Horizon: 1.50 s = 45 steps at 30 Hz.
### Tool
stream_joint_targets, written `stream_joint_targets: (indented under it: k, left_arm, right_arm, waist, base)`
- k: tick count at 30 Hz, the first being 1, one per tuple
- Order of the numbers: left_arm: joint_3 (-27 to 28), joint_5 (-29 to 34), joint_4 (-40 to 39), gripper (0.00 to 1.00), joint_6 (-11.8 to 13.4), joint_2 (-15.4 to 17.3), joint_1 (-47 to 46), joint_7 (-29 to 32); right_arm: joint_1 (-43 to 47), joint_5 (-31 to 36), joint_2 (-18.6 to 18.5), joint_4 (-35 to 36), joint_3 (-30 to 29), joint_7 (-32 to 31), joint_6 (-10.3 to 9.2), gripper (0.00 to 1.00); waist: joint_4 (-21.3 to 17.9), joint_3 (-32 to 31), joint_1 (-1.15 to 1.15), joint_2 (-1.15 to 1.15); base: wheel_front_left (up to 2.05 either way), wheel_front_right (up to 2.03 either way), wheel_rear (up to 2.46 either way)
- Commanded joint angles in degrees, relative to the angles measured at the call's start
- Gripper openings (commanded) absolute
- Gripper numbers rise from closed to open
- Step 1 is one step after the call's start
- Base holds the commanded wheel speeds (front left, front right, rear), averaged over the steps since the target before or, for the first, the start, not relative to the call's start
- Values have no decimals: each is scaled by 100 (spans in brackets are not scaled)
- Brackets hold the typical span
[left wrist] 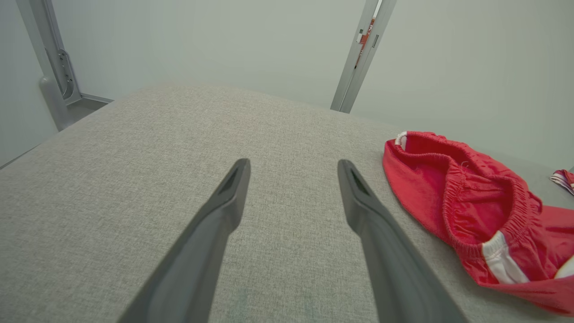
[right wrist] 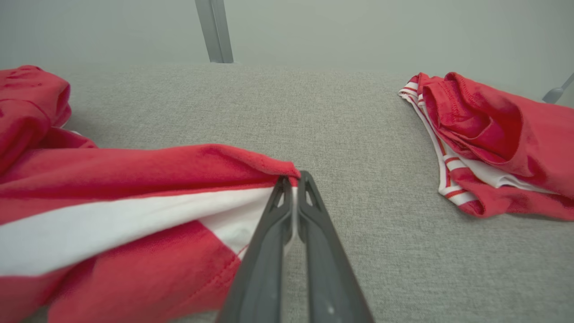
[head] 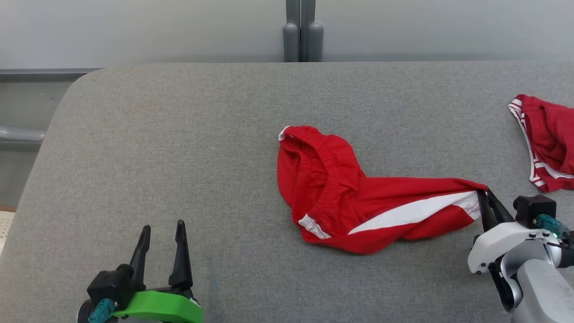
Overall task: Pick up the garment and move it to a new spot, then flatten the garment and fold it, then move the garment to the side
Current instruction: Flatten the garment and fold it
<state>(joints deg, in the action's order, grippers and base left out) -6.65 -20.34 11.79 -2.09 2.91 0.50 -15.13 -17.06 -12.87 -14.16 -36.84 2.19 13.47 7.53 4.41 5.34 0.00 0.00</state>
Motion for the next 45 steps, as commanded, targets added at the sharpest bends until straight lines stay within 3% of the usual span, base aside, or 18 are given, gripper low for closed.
stream_joint_targets:
  k: [1,2,9,16,27,37,45]
  left_arm:
    - [-4,63,14,100,-35,9,-92,0]
    - [-8,65,18,100,-37,8,-100,0]
    - [-37,64,40,100,-19,6,-106,0]
    - [-166,158,81,100,-109,30,-130,0]
    - [-1382,404,476,100,-496,140,-733,523]
    - [-2656,-17,964,100,-544,360,-1475,764]
    - [-2707,-302,1587,100,-514,410,-1919,622]
  right_arm:
    - [-71,34,36,-52,-17,44,-8,54]
    - [-87,15,63,-93,-30,52,-8,100]
    - [61,-26,90,33,-158,143,-8,100]
    - [375,106,239,813,-372,173,-8,100]
    - [555,239,582,1611,-173,171,-8,100]
    - [552,233,670,1719,-70,172,-8,100]
    - [519,229,707,1734,-40,173,-8,100]
  waist:
    - [-34,27,0,0]
    - [-51,30,0,0]
    - [-154,-6,0,0]
    - [-342,-51,0,0]
    - [-652,-4,0,0]
    - [-981,125,0,0]
    - [-1149,221,0,0]
  base:
    - [0,0,0]
    - [0,0,0]
    - [0,0,0]
    - [0,0,0]
    - [0,0,0]
    - [0,0,0]
    - [0,0,0]
